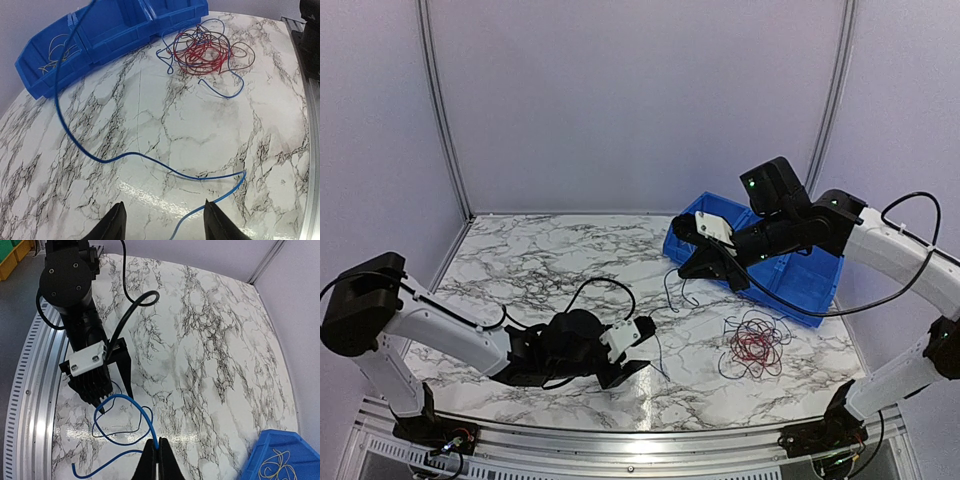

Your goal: Untangle the cables

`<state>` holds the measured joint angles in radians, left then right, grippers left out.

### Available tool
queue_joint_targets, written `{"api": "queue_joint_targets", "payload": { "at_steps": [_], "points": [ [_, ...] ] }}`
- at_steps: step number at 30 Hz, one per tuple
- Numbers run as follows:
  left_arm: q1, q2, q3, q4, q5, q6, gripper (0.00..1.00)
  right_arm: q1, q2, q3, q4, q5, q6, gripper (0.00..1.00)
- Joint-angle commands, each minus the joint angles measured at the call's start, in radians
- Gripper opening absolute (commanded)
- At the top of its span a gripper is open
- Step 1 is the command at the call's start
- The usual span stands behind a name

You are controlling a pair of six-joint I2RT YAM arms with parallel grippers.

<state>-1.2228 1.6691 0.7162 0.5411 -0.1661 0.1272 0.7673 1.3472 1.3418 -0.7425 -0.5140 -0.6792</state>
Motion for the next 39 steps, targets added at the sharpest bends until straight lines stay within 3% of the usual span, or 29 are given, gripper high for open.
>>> {"api": "queue_joint_targets", "payload": {
  "at_steps": [1, 5, 11, 16, 23, 26, 31, 39],
  "points": [
    [-0.004, 0.095, 0.085, -0.075, 0.023, 0.094, 0.51, -0.004, 0.004, 0.02, -0.017, 0.003, 0.016, 0.0],
    [-0.004, 0.132, 0.111, -0.089, 0.043, 0.098, 0.44, -0.007, 0.0, 0.019, -0.017, 0.014, 0.016, 0.0],
    [-0.005, 0.101, 0.076, -0.09, 0.064, 0.081, 0.42, -0.017, -0.001, 0.002, -0.008, 0.012, 0.015, 0.0],
    [-0.009, 0.047, 0.033, -0.089, 0.107, 0.064, 0.51, -0.02, 0.006, 0.0, -0.002, 0.001, 0.018, 0.0],
    [-0.01, 0.026, 0.027, -0.083, 0.096, 0.065, 0.54, -0.022, 0.022, 0.003, 0.0, -0.009, 0.019, 0.0],
    [-0.011, 0.057, 0.05, -0.084, 0.07, 0.084, 0.47, -0.021, 0.027, 0.005, -0.001, -0.009, 0.019, 0.0],
    [-0.012, 0.099, 0.075, -0.085, 0.059, 0.104, 0.27, -0.022, 0.03, 0.008, -0.002, -0.002, 0.019, 0.0],
    [-0.012, 0.1, 0.048, -0.062, 0.041, 0.083, 0.08, -0.041, 0.035, 0.008, 0.003, -0.007, 0.024, 0.0]
  ]
}}
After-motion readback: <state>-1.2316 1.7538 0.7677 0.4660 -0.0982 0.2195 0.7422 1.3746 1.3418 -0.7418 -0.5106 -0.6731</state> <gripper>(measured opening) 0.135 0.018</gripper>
